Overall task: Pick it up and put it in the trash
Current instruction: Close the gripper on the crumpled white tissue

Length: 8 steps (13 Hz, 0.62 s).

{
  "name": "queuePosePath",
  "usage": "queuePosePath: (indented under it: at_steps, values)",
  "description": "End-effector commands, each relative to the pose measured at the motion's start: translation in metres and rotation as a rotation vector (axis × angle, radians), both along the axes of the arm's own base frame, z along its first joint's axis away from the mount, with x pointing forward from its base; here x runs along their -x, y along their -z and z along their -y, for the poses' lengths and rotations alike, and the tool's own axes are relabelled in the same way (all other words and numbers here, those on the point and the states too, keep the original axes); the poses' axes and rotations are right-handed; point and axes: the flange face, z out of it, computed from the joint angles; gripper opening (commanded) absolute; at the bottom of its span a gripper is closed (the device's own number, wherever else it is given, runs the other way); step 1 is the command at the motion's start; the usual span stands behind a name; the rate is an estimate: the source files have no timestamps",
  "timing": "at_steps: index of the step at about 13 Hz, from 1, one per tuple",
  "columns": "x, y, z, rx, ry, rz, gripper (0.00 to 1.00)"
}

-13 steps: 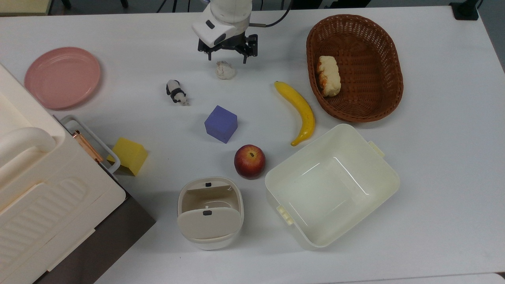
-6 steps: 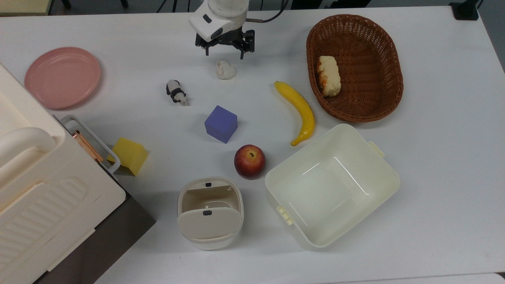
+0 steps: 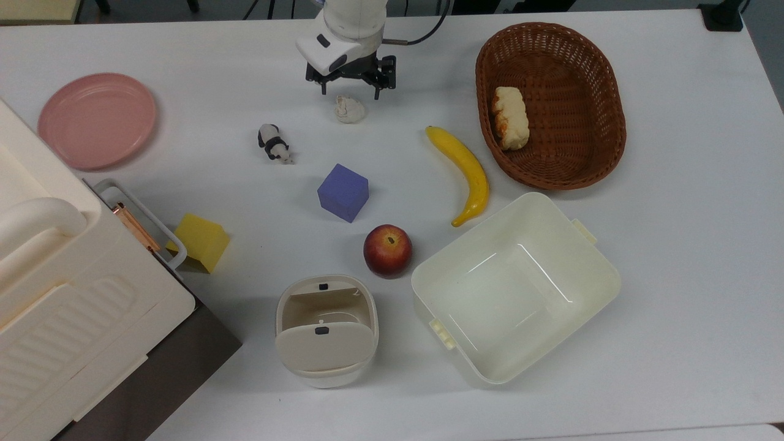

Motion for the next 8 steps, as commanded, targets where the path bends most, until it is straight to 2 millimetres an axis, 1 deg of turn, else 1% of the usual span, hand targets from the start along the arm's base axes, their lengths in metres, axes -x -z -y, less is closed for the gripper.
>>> queuePosePath:
  at_steps: [1, 8]
  values:
    - [-0.014, 0.000, -0.002, -0.019, -0.020, 0.056, 1.00]
    - [-0.016, 0.013, -0.002, -0.018, -0.043, 0.043, 1.00]
